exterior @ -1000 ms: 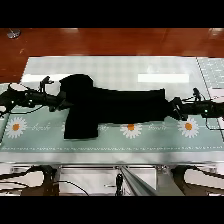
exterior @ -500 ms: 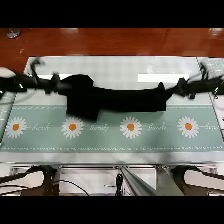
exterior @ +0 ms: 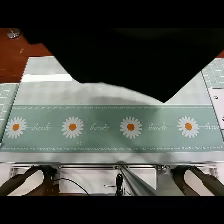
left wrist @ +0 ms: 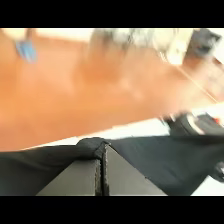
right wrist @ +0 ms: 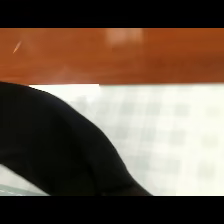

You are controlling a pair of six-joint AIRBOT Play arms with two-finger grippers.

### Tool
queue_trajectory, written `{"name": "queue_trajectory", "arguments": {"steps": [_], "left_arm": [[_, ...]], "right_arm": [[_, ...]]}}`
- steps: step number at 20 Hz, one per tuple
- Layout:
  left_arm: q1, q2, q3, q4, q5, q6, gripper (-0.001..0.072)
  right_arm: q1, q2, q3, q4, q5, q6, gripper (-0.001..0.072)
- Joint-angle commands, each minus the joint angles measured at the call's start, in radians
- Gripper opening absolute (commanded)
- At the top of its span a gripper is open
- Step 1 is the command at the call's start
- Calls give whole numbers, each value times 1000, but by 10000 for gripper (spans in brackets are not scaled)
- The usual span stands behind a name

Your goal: Fold the shirts.

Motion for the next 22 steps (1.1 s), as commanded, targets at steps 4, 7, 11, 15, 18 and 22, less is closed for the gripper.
{"name": "queue_trajectory", "arguments": {"steps": [4, 7, 11, 15, 18, 22], "left_arm": [[190, 356, 66, 491, -66, -142, 21], [94, 454, 65, 745, -93, -210, 21], [-167, 486, 8, 967, -156, -258, 21], [-221, 473, -225, 968, -177, -296, 22], [-222, 425, -466, 944, -128, -297, 21], [-222, 250, -629, 912, 80, -297, 21]], "right_arm": [[1, 381, 39, -235, 34, 84, 31], [1, 485, 39, -394, 90, 154, 31], [1, 517, 31, -480, 175, 176, 31], [1, 517, -136, -409, 148, 201, 31], [1, 504, -405, -296, 32, 182, 31], [1, 326, -629, -181, -172, 84, 31]]}}
